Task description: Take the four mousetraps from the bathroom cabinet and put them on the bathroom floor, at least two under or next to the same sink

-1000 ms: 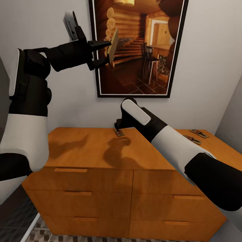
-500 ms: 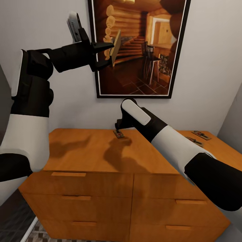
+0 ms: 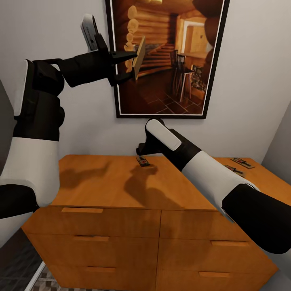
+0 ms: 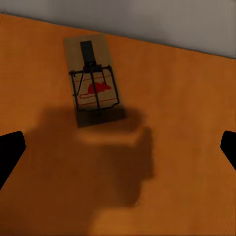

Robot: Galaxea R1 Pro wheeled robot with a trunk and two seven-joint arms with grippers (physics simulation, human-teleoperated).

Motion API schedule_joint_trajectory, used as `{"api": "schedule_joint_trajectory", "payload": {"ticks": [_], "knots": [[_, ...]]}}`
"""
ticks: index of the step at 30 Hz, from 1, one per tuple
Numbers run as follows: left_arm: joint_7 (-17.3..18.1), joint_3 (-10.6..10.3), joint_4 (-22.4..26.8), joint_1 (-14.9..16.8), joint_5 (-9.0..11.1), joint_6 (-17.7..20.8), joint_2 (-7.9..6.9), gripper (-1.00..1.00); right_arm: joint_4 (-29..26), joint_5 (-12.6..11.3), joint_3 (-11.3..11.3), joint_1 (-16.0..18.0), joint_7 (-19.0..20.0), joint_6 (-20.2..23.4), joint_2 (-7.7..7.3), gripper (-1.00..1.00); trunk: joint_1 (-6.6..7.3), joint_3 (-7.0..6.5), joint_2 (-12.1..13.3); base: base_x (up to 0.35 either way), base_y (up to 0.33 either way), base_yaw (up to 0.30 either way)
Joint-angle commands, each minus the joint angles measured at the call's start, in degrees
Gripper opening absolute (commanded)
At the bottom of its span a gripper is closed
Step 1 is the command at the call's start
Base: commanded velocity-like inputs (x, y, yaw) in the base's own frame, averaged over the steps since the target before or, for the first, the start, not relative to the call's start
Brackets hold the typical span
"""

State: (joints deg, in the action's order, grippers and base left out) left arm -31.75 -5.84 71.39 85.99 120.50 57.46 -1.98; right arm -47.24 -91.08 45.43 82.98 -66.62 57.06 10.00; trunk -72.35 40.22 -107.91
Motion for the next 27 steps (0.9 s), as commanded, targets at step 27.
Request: {"api": "schedule_joint_trajectory", "payload": {"ticks": [27], "knots": [[-0.58, -0.05, -0.10, -0.82, 0.35, 0.02, 0.47, -1.00, 0.13, -0.50, 3.69, 0.08, 2.81, 0.26, 0.00, 1.00, 0.01, 0.06, -0.03, 0.122, 0.024, 0.000]]}}
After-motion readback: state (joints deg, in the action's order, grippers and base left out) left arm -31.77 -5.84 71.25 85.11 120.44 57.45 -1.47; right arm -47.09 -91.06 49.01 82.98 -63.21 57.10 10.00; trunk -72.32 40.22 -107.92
